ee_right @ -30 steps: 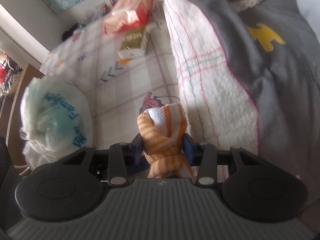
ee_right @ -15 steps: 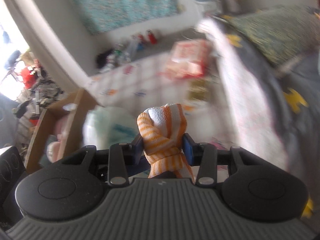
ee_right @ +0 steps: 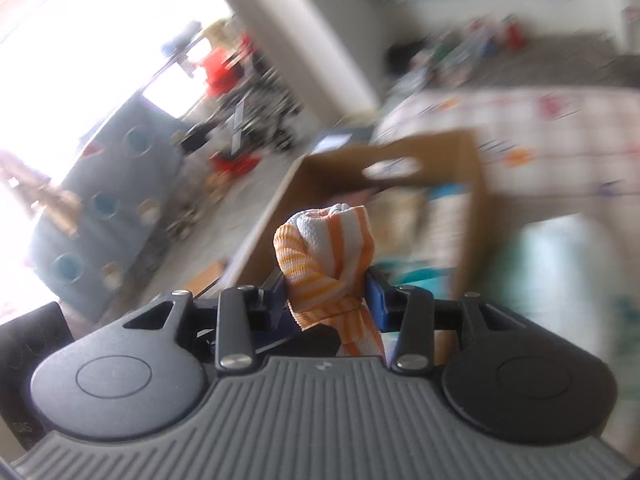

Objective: Organize soft objects
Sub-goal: 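Carry the striped cloth into the box and open the right tool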

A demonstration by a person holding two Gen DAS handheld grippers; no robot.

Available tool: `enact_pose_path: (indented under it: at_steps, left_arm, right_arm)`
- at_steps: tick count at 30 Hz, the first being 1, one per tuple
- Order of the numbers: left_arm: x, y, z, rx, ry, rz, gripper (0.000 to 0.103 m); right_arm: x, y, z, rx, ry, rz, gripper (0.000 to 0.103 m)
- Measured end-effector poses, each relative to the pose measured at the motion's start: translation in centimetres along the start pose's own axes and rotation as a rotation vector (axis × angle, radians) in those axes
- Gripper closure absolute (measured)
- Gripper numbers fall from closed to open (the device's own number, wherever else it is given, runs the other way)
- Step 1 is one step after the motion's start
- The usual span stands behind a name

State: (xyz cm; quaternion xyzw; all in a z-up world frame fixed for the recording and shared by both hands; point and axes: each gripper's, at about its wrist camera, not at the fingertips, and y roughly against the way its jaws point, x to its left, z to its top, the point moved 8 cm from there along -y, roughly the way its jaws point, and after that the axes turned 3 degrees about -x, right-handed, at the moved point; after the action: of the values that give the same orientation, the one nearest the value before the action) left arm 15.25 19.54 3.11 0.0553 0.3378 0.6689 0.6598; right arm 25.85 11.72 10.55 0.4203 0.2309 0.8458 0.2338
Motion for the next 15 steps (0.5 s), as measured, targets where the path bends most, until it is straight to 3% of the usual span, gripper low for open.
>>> enact_pose_path:
  at_steps: [7,15]
  left_arm:
    - [7.9,0.5,-1.7,0.103,0.088,0.189,0.064]
    - [11.5,1.6,-3.1,0.191,0.085,0.289,0.064]
  right_arm:
    - [5.1,-11.1,-3.5,0.215,-0.129,0.096,0.063]
    - [5.9,-16.4,-8.4,0.353,-0.198,0.085,0.063]
